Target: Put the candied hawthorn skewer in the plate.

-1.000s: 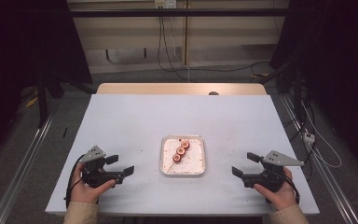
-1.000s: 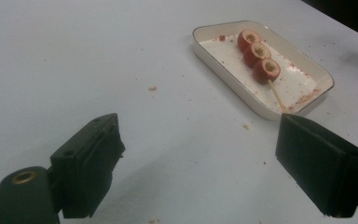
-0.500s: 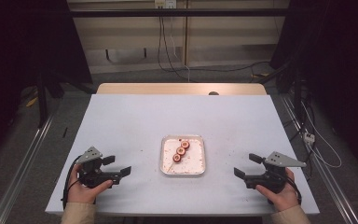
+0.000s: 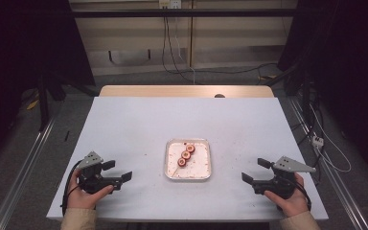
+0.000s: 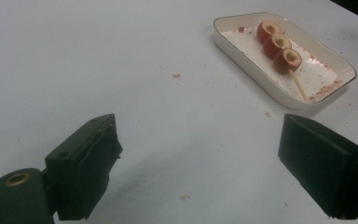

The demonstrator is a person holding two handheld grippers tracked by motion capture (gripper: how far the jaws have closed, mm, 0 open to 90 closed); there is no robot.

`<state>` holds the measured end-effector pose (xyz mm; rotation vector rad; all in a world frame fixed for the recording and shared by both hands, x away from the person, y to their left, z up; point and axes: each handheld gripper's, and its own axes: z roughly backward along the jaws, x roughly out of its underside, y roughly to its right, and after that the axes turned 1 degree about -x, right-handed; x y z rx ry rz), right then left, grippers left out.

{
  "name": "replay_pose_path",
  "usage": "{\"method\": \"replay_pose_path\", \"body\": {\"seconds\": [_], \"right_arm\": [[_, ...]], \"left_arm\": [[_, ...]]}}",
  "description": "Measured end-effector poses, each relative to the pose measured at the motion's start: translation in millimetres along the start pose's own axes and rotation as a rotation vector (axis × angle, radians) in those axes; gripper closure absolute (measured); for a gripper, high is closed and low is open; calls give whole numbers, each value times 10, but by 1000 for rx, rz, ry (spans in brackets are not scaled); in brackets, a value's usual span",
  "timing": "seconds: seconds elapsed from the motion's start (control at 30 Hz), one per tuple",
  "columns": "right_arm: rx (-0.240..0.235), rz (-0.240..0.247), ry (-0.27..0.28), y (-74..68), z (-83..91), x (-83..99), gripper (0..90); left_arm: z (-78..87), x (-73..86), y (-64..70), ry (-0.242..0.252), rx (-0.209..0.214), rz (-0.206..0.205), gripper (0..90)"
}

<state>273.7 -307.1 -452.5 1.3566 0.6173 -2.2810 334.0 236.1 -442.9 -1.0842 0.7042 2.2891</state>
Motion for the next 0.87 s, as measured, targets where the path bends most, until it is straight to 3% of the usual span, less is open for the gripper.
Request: {"method": "replay_pose_path", "body": {"seconds": [0.87], "right_arm": [[27,-6,-21,2,20,68,105]], "left_arm": [[-96,-21,46,-11,6,-23,113]]}}
